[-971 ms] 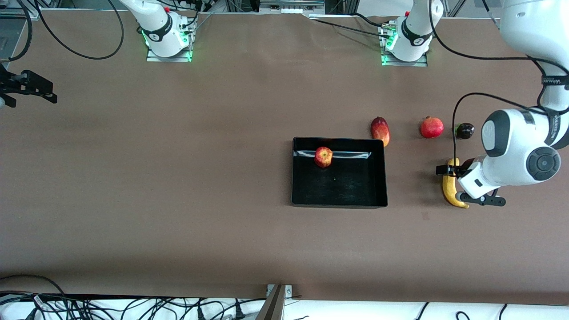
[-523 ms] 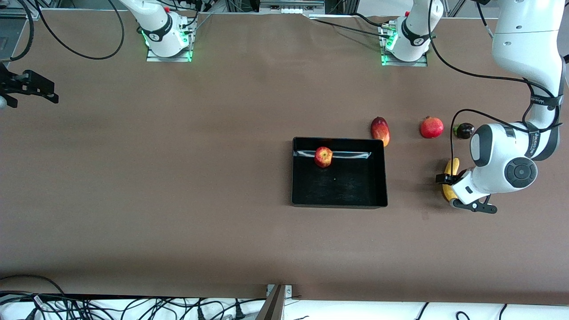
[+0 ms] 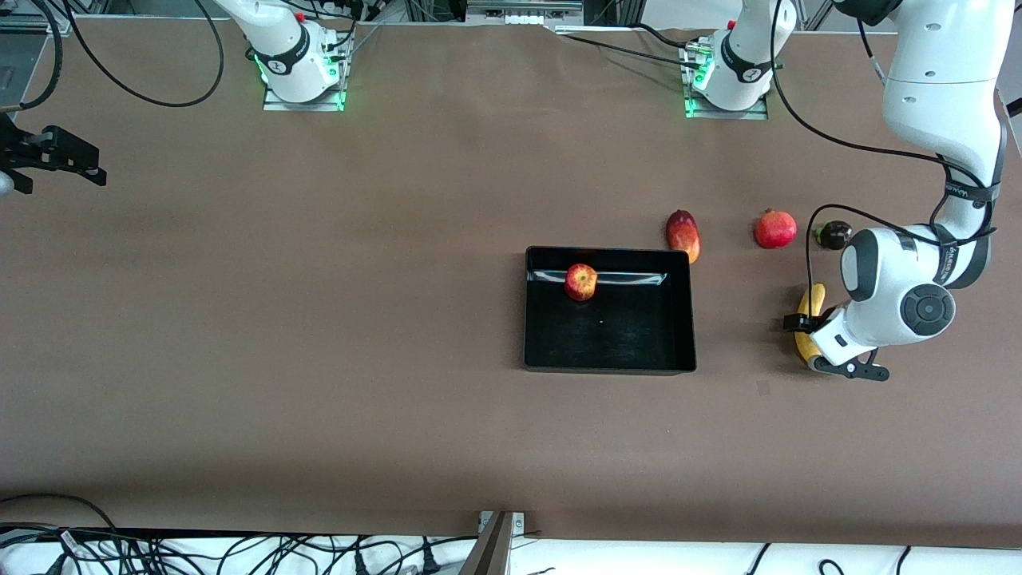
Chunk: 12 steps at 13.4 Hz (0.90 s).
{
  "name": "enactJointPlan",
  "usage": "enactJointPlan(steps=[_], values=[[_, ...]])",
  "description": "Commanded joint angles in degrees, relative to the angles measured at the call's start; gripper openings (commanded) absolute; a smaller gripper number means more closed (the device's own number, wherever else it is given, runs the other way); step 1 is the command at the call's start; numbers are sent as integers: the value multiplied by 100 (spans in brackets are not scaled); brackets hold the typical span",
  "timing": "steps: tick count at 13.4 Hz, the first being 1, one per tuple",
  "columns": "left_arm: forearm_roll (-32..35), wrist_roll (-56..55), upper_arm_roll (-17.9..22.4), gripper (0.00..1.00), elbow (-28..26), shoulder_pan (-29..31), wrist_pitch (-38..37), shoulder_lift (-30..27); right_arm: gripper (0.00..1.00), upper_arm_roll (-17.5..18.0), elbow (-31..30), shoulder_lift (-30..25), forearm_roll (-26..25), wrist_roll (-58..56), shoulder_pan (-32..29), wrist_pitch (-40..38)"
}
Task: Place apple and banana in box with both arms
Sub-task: 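Lower the left gripper and grasp the banana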
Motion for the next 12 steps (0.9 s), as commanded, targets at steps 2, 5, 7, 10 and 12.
enactJointPlan(steps=[2,5,7,10,12], values=[[126,64,-60,69,-118,97,193,23,100,51,50,-16,81,29,-39,-63],[117,56,-60,21,-127,88,202,23,100,60,50,-16,81,29,-39,-63],[99,56,-60,0,-118,88,202,23,100,51,50,-16,81,29,-39,-63],[82,21,-60,0,-118,88,88,-65,100,51,50,-16,81,29,-30,-54],[73,-76,-69,0,-92,0,-402,-328,100,68,50,-16,81,29,-30,-63]])
